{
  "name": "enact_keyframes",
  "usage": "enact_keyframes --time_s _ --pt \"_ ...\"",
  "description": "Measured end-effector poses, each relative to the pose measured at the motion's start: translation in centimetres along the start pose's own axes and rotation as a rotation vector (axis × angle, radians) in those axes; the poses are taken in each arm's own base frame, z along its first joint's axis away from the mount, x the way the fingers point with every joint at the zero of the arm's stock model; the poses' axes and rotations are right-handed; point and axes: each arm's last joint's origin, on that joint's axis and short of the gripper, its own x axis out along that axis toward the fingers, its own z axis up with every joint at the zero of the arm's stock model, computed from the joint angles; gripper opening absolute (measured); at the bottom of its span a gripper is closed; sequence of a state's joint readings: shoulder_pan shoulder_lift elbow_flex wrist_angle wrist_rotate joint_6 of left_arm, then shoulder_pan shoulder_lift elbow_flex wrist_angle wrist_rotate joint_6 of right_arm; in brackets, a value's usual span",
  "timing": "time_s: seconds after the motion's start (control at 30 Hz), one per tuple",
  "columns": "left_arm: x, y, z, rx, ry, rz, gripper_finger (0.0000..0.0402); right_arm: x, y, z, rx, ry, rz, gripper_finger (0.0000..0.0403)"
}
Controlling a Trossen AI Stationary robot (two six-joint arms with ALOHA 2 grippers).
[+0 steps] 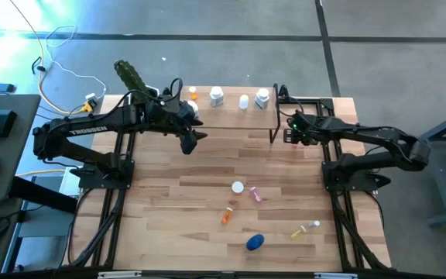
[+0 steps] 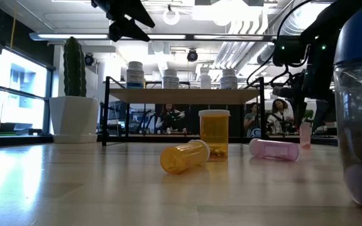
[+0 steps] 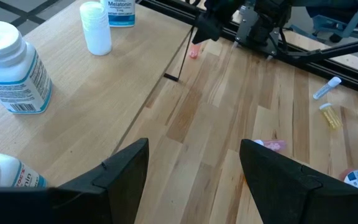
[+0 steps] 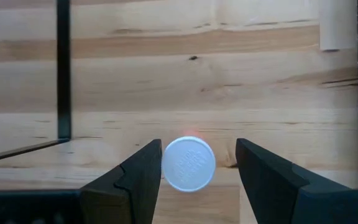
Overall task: Pick and place medicine bottles onto shelf by color
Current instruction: Put the top pink pill bottle on the shelf
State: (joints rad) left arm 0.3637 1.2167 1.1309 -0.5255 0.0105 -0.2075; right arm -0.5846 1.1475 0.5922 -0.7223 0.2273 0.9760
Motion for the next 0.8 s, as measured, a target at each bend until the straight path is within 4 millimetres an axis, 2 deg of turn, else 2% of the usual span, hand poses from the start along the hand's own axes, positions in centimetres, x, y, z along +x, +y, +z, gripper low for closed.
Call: enact_keyframes --time_s 0.17,0.4,0.5,0.63,0.8 --pt "0.0 0.0 0.0 0.0 0.0 0.0 0.0243 0.3 0.1 0.0 0.007 0.009 -0.013 0.0183" --pt "0.0 0.0 0.0 0.001 0.001 0.0 0.0243 0.3 0.1 0.0 0.007 0.009 -0.013 0.0107" --pt "0.0 0.0 0.0 0.001 0.001 0.0 0.0243 0.2 0.1 0.0 0.006 0.012 -0.012 0.0086" --pt "0.0 0.0 0.0 0.001 0.001 0.0 0.0243 -0.7 0.4 0.2 -0.004 0.053 0.007 0.0094" --pt "0.0 0.0 0.0 0.001 0.001 0.0 0.0243 -3.4 1.2 0.8 -0.054 0.086 -0.005 0.0105"
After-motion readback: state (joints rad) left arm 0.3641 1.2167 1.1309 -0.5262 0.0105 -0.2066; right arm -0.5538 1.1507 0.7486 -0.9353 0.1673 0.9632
